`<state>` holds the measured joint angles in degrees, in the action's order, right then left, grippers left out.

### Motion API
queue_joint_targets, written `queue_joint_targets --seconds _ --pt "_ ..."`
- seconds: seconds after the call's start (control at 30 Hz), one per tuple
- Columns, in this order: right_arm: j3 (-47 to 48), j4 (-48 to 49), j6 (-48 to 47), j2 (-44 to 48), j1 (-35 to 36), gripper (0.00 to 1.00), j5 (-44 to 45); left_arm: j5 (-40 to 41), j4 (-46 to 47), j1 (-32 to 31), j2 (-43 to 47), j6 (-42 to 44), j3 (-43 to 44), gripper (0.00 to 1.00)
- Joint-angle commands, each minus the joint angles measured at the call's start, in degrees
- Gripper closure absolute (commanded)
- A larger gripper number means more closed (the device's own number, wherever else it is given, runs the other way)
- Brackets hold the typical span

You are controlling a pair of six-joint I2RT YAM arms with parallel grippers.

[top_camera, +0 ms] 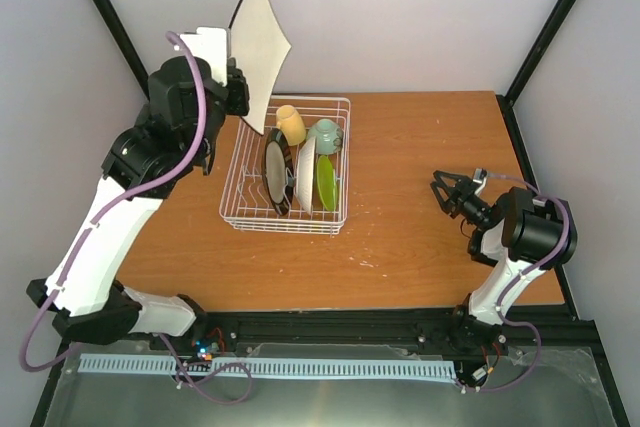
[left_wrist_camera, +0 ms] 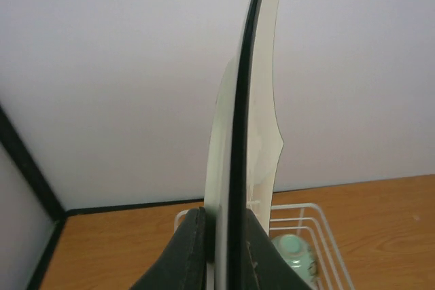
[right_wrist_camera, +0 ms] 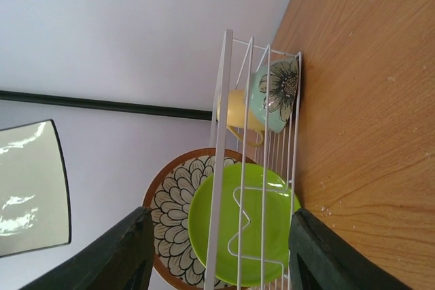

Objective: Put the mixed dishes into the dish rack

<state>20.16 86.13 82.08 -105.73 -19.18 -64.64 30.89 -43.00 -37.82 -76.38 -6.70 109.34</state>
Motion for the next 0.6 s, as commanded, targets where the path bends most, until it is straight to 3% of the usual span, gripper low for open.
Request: queue_joint_targets --seconds 0.0,0.2,0.57 --pt "-1.1 10.0 -1.7 -0.8 0.6 0.46 0.6 18.4 -2.5 -3.2 -0.8 -1.8 5.0 0.99" --pt "-2.5 10.0 -2.2 -0.7 0.5 0.48 0.7 27.3 -14.0 -3.7 -4.0 -8.3 7.5 0.99" --pt "-3.3 10.0 -2.6 -0.4 0.5 0.51 0.5 29.9 -10.8 -3.6 -2.1 -8.7 -0.9 0.99"
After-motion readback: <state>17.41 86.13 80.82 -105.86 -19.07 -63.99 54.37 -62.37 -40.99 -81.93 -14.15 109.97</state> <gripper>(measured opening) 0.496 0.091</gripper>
